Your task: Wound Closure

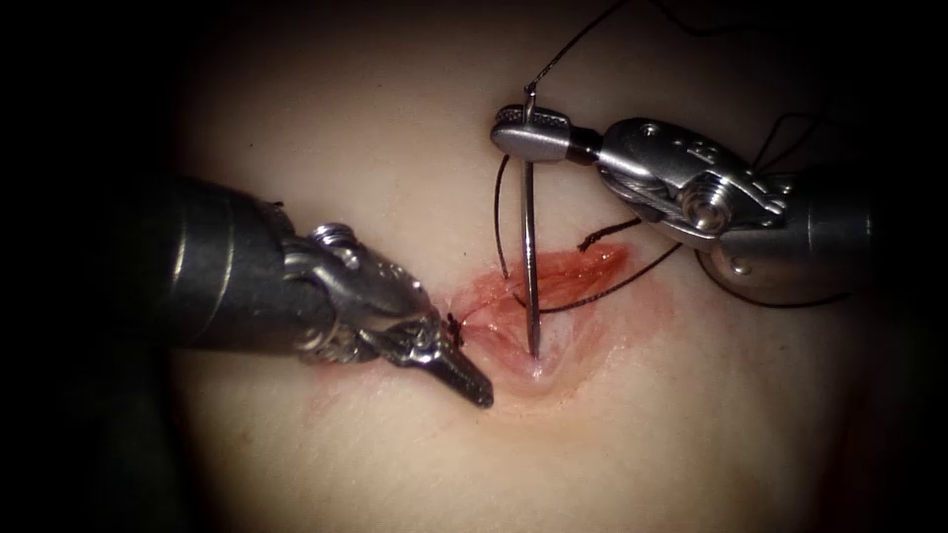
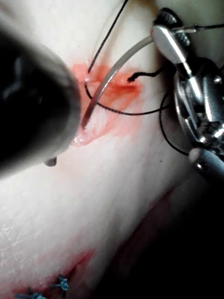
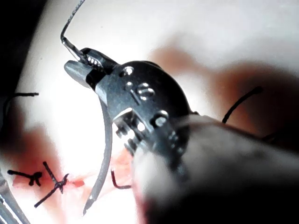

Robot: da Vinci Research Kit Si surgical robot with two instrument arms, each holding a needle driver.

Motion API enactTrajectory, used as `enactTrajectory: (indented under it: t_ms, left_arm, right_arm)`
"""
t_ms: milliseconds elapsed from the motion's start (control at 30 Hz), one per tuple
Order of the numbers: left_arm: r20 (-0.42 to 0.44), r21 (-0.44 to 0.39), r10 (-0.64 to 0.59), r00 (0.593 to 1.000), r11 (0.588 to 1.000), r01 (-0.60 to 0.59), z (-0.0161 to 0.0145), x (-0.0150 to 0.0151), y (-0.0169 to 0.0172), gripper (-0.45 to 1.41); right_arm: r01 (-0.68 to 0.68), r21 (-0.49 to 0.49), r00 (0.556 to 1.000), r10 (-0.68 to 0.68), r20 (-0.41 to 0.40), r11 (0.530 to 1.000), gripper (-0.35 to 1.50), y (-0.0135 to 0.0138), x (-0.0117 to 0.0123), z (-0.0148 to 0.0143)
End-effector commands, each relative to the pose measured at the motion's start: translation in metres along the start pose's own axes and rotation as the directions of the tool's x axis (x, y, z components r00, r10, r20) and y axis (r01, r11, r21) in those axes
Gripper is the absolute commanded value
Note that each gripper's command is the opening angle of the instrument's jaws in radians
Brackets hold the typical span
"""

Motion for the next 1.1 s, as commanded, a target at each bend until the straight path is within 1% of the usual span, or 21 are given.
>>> enactTrajectory:
  t_ms: [33, 100, 233, 300, 400, 467, 567, 600, 867, 967, 1100]
  left_arm:
    - [0.009, -0.001, 0.005, 1.0, 1.0, -0.005, 0.0011, 0.0, -0.0006, -0.45]
    - [0.026, 0.013, 0.018, 0.999, 1.0, -0.018, 0.0028, -0.0004, -0.0015, -0.45]
    - [0.052, 0.067, 0.026, 0.998, 0.997, -0.029, 0.0041, -0.0003, -0.0036, -0.45]
    - [0.045, 0.102, 0.029, 0.999, 0.994, -0.033, 0.0039, 0.0, -0.0047, -0.45]
    - [0.035, 0.121, 0.03, 0.999, 0.992, -0.034, 0.0034, 0.0001, -0.0052, -0.45]
    - [0.031, 0.131, 0.03, 0.999, 0.991, -0.034, 0.0033, 0.0001, -0.0052, -0.45]
    - [0.032, 0.134, 0.029, 0.999, 0.99, -0.033, 0.0033, 0.0001, -0.0052, -0.45]
    - [0.032, 0.134, 0.029, 0.999, 0.99, -0.033, 0.0033, 0.0001, -0.0052, -0.45]
    - [0.034, 0.133, 0.028, 0.999, 0.991, -0.032, 0.0031, 0.0002, -0.0051, -0.45]
    - [0.032, 0.134, 0.029, 0.999, 0.99, -0.033, 0.003, 0.0002, -0.005, -0.45]
    - [0.032, 0.133, 0.028, 0.999, 0.991, -0.032, 0.0029, 0.0002, -0.005, -0.45]
  right_arm:
    - [0.013, -0.002, 1.0, -0.013, -0.006, 1.0, -0.35, -0.0001, -0.0002, 0.001]
    - [0.036, -0.003, 0.999, -0.036, -0.01, 0.999, -0.35, -0.0004, -0.0002, 0.0011]
    - [0.037, -0.006, 0.999, -0.037, -0.011, 0.999, -0.35, -0.0007, -0.0003, 0.0012]
    - [0.041, -0.01, 0.999, -0.041, 0.0, 0.999, -0.35, -0.0008, -0.0006, 0.0012]
    - [0.044, -0.011, 0.999, -0.044, 0.003, 0.999, -0.35, -0.0009, -0.0008, 0.0012]
    - [0.022, -0.014, 1.0, -0.022, 0.012, 1.0, -0.35, -0.0009, -0.001, 0.0012]
    - [-0.018, -0.016, 1.0, 0.018, 0.018, 1.0, -0.35, -0.0009, -0.001, 0.0013]
    - [-0.052, -0.019, 0.998, 0.052, 0.024, 0.998, -0.35, -0.0009, -0.0011, 0.0013]
    - [-0.144, -0.032, 0.987, 0.146, 0.066, 0.989, -0.35, -0.0008, -0.0019, 0.0012]
    - [-0.142, -0.02, 0.986, 0.143, 0.083, 0.99, -0.35, -0.0008, -0.0021, 0.0012]
    - [-0.146, -0.02, 0.985, 0.147, 0.086, 0.989, -0.35, -0.001, -0.0023, 0.0012]
